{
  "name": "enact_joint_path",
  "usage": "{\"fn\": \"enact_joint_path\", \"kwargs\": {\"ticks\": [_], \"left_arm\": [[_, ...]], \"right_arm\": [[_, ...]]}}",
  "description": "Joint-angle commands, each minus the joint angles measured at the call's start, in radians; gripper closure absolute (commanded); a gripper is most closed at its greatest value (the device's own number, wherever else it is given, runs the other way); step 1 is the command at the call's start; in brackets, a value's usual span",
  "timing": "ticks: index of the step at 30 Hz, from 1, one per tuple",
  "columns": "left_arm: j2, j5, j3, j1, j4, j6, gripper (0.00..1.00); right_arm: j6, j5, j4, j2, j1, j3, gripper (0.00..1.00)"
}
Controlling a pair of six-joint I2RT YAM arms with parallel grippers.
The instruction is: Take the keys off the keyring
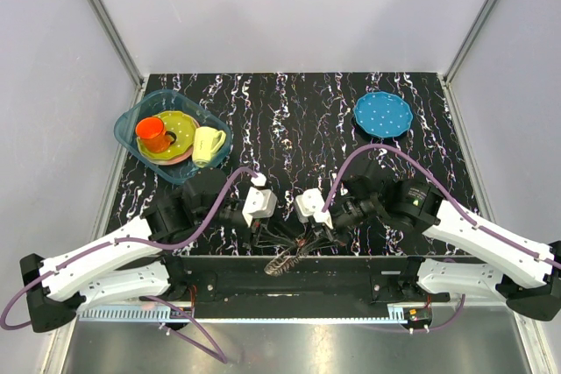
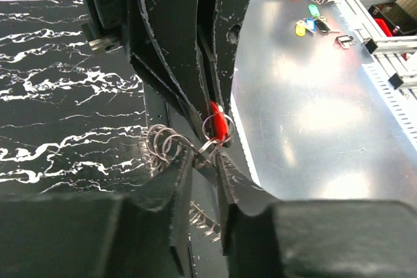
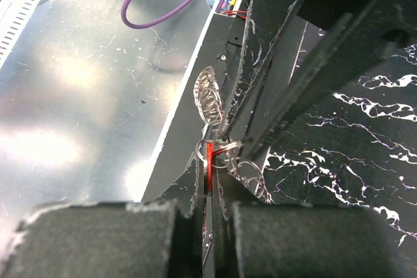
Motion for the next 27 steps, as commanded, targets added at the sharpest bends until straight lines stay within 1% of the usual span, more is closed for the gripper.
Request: {"fn": "enact_joint_path", "kwargs": {"ticks": [1,2,3,5,11,19,27], "left_arm": [[0.001,0.062,0.051,-0.004,0.019,0.029,0.84],[-0.001,0.062,0.051,-0.005,0.017,0.033,0.88],[-0.003,0.062,0.05,-0.004,0.016,0.034,0.95],[-0.012,0.059,0.047,-0.004,0.014,0.036,1.0],[-0.041,0.01,0.019,-0.004,0.059,-0.018,1.0],[-0.114,-0.047,-0.05,-0.002,0.22,-0.115,1.0],[-0.131,-0.038,-0.091,-0.001,0.33,-0.181,1.0]], "right_arm": [[0.011,-0.013,0.064,-0.002,-0.001,0.018,1.0],[0.014,-0.009,0.065,-0.005,-0.001,0.016,1.0],[0.019,-0.005,0.067,-0.007,-0.001,0.016,1.0],[0.025,0.002,0.075,-0.016,0.001,0.007,1.0],[0.078,0.016,0.114,-0.058,-0.001,-0.053,1.0],[0.149,0.031,0.185,-0.105,-0.001,-0.146,1.0],[0.212,0.079,0.26,-0.13,-0.002,-0.185,1.0]]}}
